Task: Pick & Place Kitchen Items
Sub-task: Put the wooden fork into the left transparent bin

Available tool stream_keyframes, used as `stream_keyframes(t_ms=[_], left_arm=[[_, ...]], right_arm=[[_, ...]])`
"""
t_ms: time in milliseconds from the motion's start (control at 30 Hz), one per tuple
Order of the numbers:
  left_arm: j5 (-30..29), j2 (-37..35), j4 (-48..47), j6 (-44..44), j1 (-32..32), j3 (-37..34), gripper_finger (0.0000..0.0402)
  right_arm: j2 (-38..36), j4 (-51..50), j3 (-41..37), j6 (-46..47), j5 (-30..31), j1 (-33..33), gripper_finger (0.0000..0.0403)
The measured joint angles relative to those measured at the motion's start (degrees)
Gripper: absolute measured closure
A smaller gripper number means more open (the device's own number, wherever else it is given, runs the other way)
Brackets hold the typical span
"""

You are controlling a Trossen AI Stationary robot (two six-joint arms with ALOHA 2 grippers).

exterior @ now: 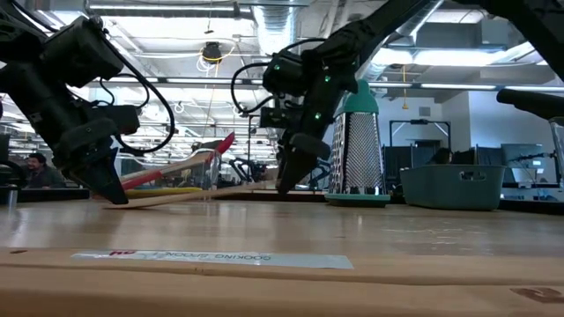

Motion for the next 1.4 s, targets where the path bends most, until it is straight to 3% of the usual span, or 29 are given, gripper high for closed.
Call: stream_keyframes(t_ms=[267, 567, 833, 1000, 1400], left_arm=[[0.1, 0.0, 0.3, 0.0, 0.0, 0.0, 0.04], [-0.1, 0.0, 0.3, 0.0, 0.0, 0.0, 0.04], [-0.2, 0.0, 0.6, 0.0, 0.0, 0.0, 0.04], [-0.2, 0.0, 0.9, 0.0, 0.0, 0.0, 0.04], [-0.3, 0.0, 1.5, 0.0, 0.0, 0.0, 0.04]], right_arm=[[0.0, 0.1, 0.0, 0.0, 0.0, -0.5, 0.0202], [0.0, -2.2, 0.0, -1.1, -0.8, 0.0, 0.0303], [0.0, -3.3, 0.1, 1.5, -0.4, 0.5, 0.0285], [0.0, -4.1, 0.1, 1.8, -0.3, 1.2, 0.0305], [0.0, -4.4, 0.1, 2.6, 0.0, 1.8, 0.0305]])
